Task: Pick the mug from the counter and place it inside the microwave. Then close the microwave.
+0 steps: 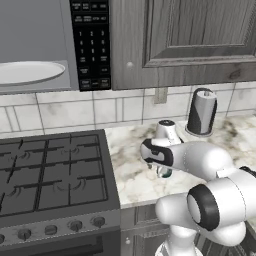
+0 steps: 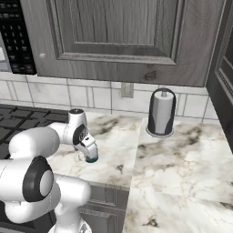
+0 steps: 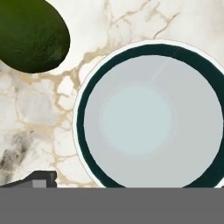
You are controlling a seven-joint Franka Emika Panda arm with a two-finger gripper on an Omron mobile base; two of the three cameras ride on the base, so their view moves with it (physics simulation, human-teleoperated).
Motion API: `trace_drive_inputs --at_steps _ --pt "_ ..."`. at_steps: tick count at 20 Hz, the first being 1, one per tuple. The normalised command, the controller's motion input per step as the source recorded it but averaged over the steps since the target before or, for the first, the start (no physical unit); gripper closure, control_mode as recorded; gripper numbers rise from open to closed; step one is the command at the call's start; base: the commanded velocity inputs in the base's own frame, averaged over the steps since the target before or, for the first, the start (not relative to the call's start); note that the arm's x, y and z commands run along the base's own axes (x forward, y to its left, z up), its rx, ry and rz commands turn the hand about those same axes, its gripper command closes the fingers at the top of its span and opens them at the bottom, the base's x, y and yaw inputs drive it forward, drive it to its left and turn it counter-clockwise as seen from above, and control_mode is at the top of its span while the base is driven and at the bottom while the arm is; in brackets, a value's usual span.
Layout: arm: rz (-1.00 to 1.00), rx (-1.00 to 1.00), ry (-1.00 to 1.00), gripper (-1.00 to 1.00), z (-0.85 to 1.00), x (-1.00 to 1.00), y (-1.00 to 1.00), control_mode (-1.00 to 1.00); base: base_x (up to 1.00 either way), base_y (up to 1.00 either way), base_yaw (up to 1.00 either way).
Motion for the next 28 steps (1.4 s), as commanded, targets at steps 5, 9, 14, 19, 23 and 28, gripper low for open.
trace_drive_inputs --at_steps 5,9,14,19,23,28 --pt "0.0 0.0 0.0 1.0 0.0 0.0 0.0 -1.0 0.0 0.0 0.0" --pt "0.0 0.0 0.0 1.0 0.0 0.0 0.0 -1.0 0.0 0.0 0.0" --pt "0.0 0.0 0.0 1.0 0.0 0.0 0.0 -1.0 0.0 0.0 0.0" --pt "0.02 0.0 0.0 1.0 0.0 -0.11 -0.05 -1.0 0.0 0.0 0.0" --pt "0.16 0.0 0.0 1.0 0.04 -0.39 -0.22 -1.0 0.0 0.0 0.0" --pt "0.24 -0.01 -0.03 1.0 0.17 -0.25 -0.07 -1.0 0.0 0.0 0.0"
